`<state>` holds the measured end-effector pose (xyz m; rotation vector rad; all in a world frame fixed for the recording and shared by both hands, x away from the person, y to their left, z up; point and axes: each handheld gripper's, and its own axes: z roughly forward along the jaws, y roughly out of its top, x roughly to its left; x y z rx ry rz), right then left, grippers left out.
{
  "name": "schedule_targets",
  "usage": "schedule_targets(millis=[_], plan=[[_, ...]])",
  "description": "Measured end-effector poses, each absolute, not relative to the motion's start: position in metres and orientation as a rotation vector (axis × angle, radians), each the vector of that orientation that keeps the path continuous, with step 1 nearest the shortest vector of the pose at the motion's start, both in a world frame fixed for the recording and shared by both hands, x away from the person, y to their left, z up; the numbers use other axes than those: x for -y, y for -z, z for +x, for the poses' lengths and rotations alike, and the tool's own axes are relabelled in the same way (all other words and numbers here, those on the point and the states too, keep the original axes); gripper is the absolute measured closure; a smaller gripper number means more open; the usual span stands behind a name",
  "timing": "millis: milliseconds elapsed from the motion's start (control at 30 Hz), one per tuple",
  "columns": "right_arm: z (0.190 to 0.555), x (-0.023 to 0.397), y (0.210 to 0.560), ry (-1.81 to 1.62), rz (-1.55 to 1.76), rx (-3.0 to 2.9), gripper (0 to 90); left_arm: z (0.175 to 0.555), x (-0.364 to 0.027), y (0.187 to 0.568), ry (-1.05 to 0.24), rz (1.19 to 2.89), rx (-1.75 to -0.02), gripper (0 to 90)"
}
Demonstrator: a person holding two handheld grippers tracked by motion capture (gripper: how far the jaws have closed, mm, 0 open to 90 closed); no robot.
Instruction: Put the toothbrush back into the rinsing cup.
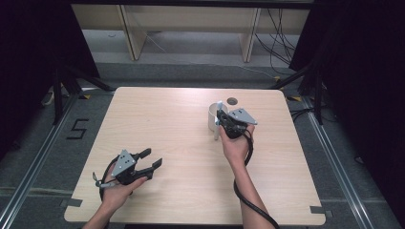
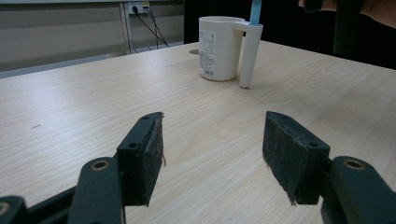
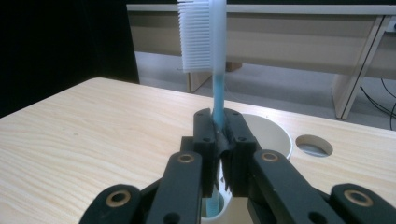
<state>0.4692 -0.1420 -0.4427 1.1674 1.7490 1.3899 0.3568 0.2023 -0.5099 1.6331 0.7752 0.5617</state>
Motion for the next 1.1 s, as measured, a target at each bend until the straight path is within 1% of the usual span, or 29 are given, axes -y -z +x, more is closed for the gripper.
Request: schedule_targets(millis=[100,133,433,500,600,633,667,700,733,767,800,833,867,933,1100], plan=[[0.471,0.144,0.445,-1.372,1.121,-1.758,85.4,0.357,-0.202,0.510,-0.562,1.634,-0.776,38.0],[0.470,0.143,0.447,-1.374,1.166,-1.758,85.4,0.357,-0.202,0.510,-0.562,1.635,-0.776,37.9],[0.468,0.142,0.453,-1.365,1.171,-1.761,84.2,0.356,-0.201,0.510,-0.561,1.651,-0.785,37.9],[0.468,0.142,0.453,-1.358,1.166,-1.766,81.8,0.356,-0.201,0.510,-0.561,1.651,-0.786,37.9],[0.469,0.142,0.453,-1.348,1.153,-1.780,74.8,0.356,-0.202,0.510,-0.561,1.651,-0.787,37.9],[0.469,0.142,0.453,-1.348,1.153,-1.780,74.8,0.356,-0.202,0.510,-0.561,1.651,-0.787,37.9],[0.467,0.140,0.453,-1.370,1.199,-1.768,67.5,0.355,-0.202,0.510,-0.559,1.650,-0.788,37.9],[0.467,0.140,0.453,-1.370,1.199,-1.768,67.5,0.355,-0.202,0.510,-0.559,1.650,-0.788,37.9],[0.468,0.142,0.452,-1.349,1.170,-1.772,61.5,0.355,-0.202,0.510,-0.560,1.650,-0.789,37.9],[0.468,0.142,0.452,-1.349,1.170,-1.772,61.5,0.355,-0.202,0.510,-0.560,1.650,-0.789,37.9],[0.467,0.143,0.451,-1.338,1.171,-1.774,54.5,0.356,-0.202,0.511,-0.560,1.649,-0.790,37.9],[0.467,0.143,0.451,-1.338,1.171,-1.774,54.5,0.356,-0.202,0.511,-0.560,1.649,-0.790,37.9],[0.466,0.144,0.450,-1.334,1.201,-1.790,50.3,0.355,-0.202,0.511,-0.559,1.648,-0.789,37.9],[0.465,0.145,0.449,-1.316,1.200,-1.801,46.8,0.355,-0.202,0.511,-0.560,1.649,-0.789,37.9],[0.462,0.149,0.449,-1.299,1.184,-1.817,43.0,0.355,-0.202,0.512,-0.559,1.652,-0.791,37.9]])
